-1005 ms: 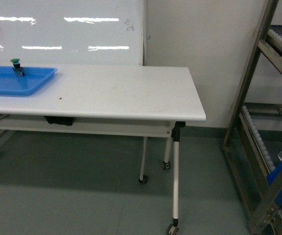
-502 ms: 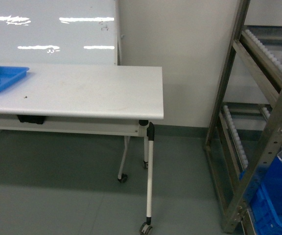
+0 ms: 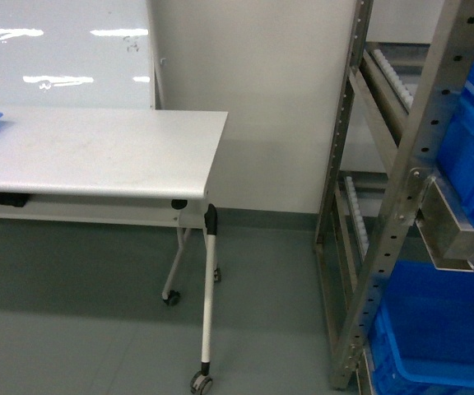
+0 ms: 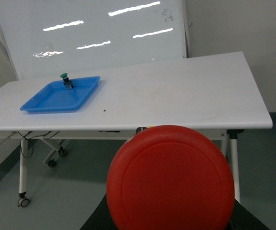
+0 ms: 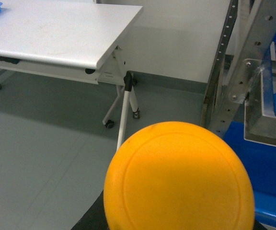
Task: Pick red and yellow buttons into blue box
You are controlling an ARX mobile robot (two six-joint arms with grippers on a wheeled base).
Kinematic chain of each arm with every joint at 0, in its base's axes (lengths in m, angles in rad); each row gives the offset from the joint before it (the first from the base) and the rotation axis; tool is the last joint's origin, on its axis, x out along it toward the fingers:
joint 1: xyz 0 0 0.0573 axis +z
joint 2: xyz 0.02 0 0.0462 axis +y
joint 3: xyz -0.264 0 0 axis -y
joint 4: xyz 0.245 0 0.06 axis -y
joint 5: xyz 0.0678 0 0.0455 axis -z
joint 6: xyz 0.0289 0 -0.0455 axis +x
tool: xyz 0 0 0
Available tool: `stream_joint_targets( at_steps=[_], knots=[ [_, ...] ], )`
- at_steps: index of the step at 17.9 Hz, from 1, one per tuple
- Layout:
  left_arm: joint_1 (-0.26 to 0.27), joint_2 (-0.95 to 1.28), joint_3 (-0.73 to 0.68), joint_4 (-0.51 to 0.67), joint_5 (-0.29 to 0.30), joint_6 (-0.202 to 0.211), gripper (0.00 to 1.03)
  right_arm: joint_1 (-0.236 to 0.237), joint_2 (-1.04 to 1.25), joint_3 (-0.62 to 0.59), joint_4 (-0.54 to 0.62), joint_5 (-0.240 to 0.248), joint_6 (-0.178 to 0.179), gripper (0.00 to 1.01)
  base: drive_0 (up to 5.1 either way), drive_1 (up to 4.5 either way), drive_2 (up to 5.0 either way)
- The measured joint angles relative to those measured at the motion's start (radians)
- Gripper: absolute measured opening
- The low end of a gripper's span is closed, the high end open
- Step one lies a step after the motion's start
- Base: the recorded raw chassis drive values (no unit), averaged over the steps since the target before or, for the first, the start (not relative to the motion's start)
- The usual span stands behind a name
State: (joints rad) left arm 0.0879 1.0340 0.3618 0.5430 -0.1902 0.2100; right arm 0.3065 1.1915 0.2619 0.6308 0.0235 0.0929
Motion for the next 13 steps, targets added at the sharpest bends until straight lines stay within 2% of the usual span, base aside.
stream_joint_targets(
  at_steps=[8, 13],
  knots=[
    [-0.001, 0.001, 0.000, -0.002, 0.004, 0.000, 0.23, 0.000, 0.000, 0.000, -0.002, 0.000, 0.000, 0.26, 4.8, -2.34, -2.3],
    [-0.001, 0.001, 0.000, 0.000, 0.002, 0.000, 0.23, 0.000, 0.000, 0.000, -0.002, 0.000, 0.000, 0.26, 4.8, -3.37, -1.6]
  ],
)
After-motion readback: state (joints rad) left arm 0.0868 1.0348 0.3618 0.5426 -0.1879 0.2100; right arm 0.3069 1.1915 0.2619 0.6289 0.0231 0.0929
